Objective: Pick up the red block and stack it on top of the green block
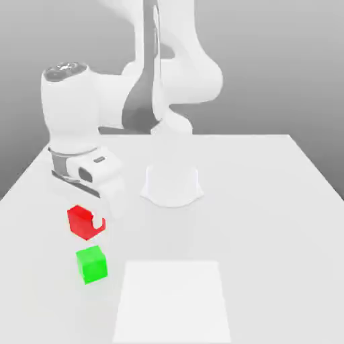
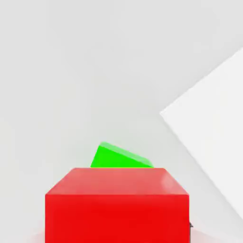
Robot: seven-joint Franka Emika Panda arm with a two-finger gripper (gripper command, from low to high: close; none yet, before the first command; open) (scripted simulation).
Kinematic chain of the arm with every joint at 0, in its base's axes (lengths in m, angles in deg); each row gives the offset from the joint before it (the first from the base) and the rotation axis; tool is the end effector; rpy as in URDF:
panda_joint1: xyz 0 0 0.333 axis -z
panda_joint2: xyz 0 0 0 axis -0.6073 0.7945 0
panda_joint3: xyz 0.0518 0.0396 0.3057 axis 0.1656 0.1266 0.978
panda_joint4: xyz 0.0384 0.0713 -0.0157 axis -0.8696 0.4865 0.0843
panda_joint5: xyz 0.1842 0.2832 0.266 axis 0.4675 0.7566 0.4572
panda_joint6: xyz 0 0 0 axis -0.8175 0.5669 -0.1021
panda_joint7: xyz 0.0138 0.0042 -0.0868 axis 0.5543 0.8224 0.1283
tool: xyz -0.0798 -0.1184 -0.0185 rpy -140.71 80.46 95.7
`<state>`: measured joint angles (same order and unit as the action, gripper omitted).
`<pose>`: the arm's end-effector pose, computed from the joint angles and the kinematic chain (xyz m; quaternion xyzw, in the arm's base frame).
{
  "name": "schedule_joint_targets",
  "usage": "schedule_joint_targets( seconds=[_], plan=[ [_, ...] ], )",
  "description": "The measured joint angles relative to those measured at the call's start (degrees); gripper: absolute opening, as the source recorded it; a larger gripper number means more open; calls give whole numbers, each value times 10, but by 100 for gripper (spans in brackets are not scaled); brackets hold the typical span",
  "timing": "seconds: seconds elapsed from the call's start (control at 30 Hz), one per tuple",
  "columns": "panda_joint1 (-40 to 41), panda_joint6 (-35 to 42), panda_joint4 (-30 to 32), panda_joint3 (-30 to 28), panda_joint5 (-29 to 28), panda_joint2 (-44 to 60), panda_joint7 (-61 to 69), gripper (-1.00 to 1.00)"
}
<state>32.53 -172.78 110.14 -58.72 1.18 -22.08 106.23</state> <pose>0.3438 -0.1736 0.1692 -0.6539 -0.7565 -0.0063 0.0037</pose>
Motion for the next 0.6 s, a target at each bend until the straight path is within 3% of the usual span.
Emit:
schedule_joint_targets(
  seconds=[0.3,0.57,0.6],
  plan=[
    [-40,-52,-6,-15,98,62,71,-100],
    [-45,-122,-3,8,229,146,165,-100],
    [-40,-130,-3,16,245,155,176,100]
  ],
)
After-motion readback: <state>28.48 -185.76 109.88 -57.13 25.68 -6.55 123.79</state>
